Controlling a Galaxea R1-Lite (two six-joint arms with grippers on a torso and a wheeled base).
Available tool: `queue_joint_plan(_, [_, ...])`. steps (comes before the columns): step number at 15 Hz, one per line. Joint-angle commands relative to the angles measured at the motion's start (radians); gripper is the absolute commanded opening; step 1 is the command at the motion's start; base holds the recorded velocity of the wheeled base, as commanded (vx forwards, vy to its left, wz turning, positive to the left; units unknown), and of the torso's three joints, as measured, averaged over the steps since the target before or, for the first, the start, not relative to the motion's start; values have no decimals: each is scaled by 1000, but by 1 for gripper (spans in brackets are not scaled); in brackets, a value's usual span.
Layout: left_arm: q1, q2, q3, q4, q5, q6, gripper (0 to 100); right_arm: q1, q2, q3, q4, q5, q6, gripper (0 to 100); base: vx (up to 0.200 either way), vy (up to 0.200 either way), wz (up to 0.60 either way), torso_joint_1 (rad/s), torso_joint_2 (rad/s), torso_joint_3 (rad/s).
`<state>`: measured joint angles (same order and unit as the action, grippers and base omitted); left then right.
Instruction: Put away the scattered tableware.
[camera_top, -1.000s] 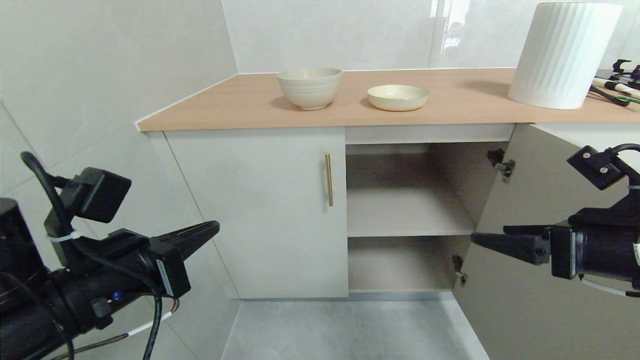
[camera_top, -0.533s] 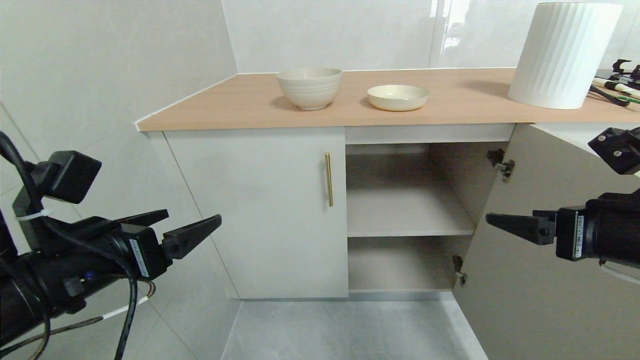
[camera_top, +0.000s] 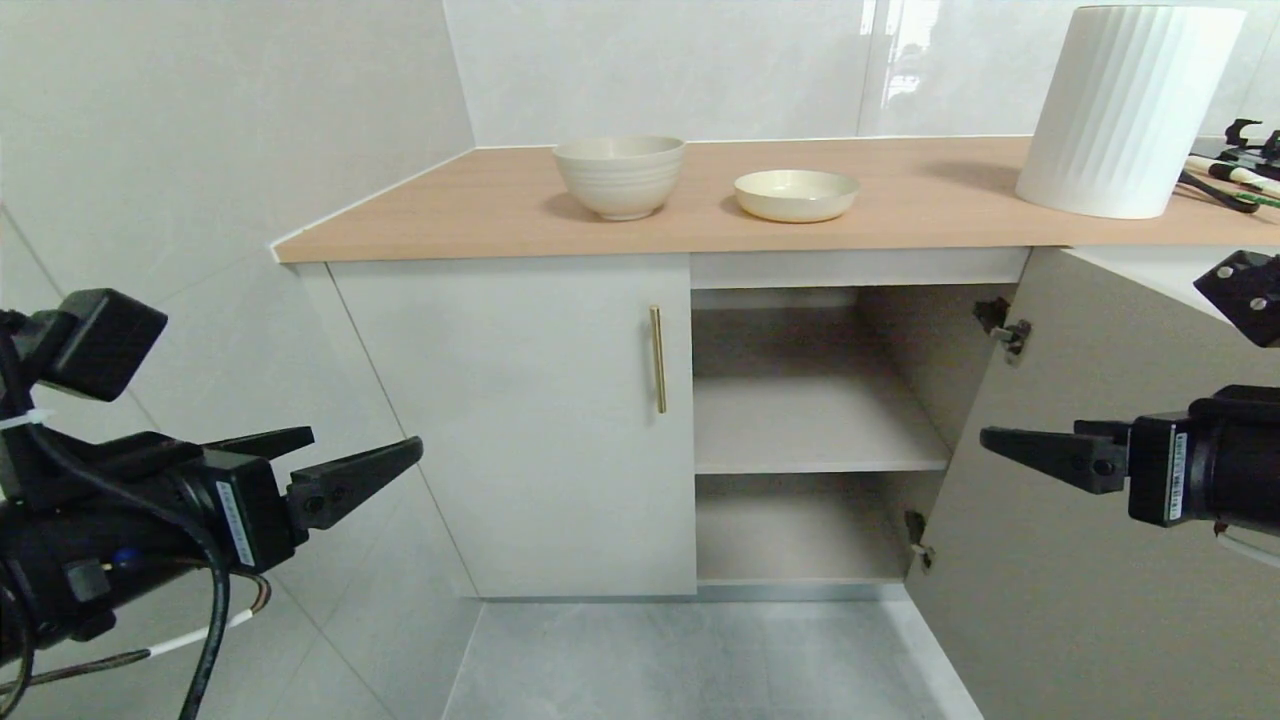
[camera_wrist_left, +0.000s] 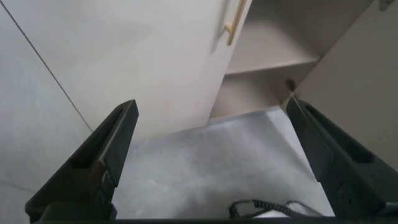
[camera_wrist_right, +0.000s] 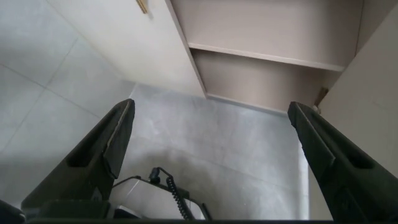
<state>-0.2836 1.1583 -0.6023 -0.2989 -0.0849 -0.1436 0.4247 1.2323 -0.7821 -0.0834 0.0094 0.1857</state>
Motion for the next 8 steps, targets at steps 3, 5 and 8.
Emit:
queue_joint_plan(3, [0, -26, -11, 23, -35, -2, 100, 9, -7, 3, 1, 0, 0, 100, 200, 0, 0, 2, 6, 4])
queue_joint_plan(5, [0, -25, -11, 23, -35, -2, 100, 9, -8, 3, 2, 0, 0, 100, 200, 0, 0, 7, 5, 5])
queue_joint_plan(8, [0, -23, -11, 23, -35, -4, 100, 17, -8, 7, 2, 1, 0, 100, 200, 0, 0, 2, 2, 2])
